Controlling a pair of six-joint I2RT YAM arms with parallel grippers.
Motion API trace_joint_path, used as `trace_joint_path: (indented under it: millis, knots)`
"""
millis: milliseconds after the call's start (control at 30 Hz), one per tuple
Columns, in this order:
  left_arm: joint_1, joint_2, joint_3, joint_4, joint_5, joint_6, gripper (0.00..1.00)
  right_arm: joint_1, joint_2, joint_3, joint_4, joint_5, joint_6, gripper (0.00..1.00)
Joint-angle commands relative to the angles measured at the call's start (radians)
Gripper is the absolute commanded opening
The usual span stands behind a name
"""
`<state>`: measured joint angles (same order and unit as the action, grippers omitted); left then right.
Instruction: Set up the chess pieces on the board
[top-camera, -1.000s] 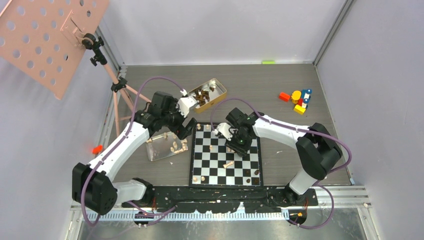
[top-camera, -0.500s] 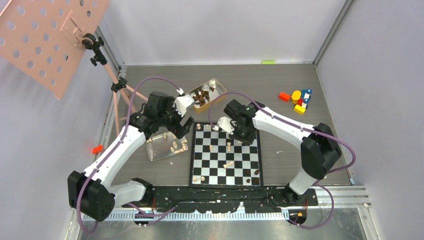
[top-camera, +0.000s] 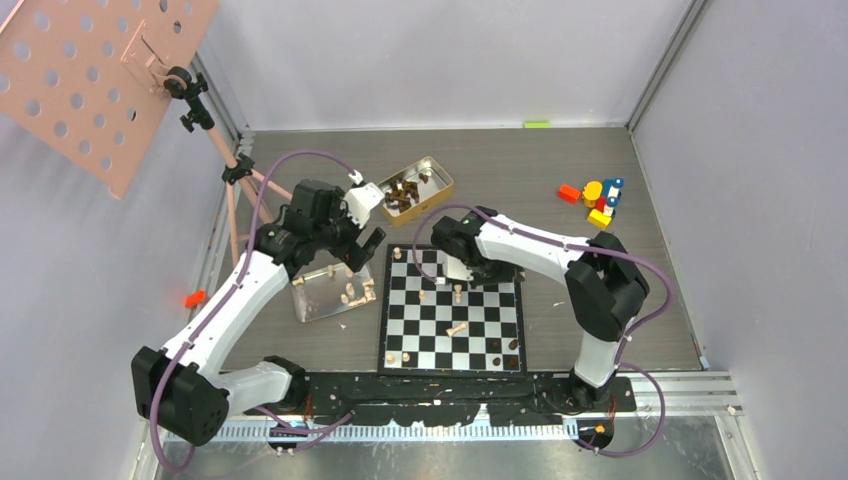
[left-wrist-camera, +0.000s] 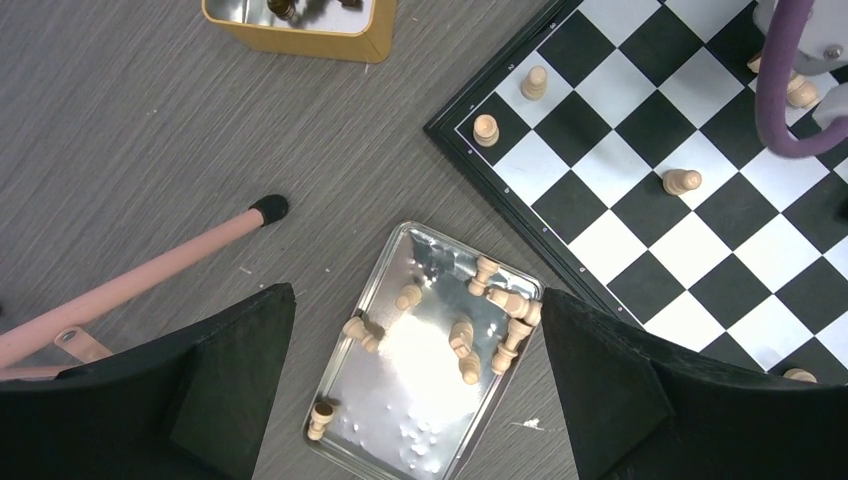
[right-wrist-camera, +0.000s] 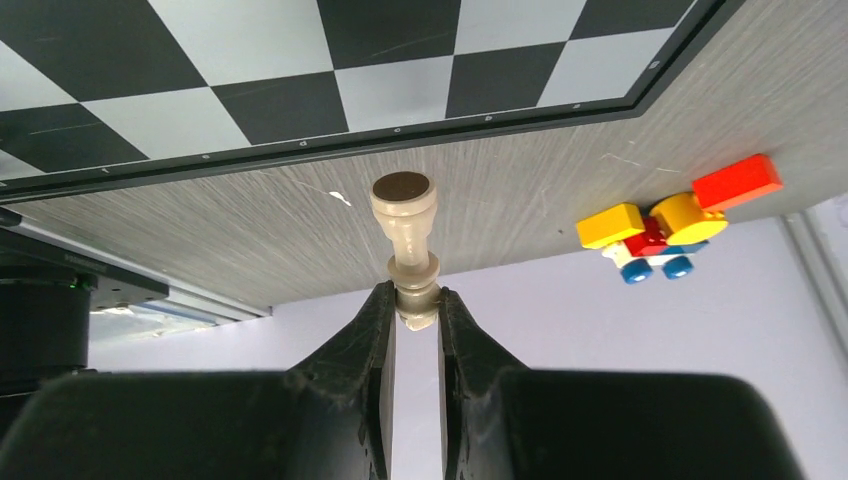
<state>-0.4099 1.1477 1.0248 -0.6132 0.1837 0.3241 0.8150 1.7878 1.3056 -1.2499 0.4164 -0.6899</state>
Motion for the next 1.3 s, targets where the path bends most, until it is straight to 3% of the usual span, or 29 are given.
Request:
trace_joint_path:
  millis: [0,233,467,667,933,1033,1267]
  knots:
    - [0.006,-0.026,0.032,0.020,-0.018,0.007,0.97,0.041,0.020,0.059,-0.047,0.077,-0.027,0.04]
    - [0.007,-0.029,0.022,0.023,-0.019,0.008,0.98,0.085,0.068,0.070,-0.043,0.124,-0.016,0.04]
    - [0.008,-0.036,-0.021,0.063,0.011,-0.001,0.97,0.071,-0.008,0.136,0.015,-0.124,0.035,0.01]
    - [0.050,-0.011,0.026,0.088,0.097,-0.098,0.96,0.004,-0.093,0.133,0.125,-0.315,0.117,0.01]
    - [0.191,0.014,0.067,0.183,0.388,-0.301,0.95,-0.143,-0.210,0.077,0.301,-0.538,0.235,0.01]
    - [0.195,0.039,0.056,0.214,0.541,-0.335,0.93,-0.172,-0.251,0.056,0.378,-0.632,0.281,0.01]
    - [0.192,0.169,0.049,0.375,0.838,-0.589,0.84,-0.180,-0.283,0.088,0.428,-0.763,0.341,0.01]
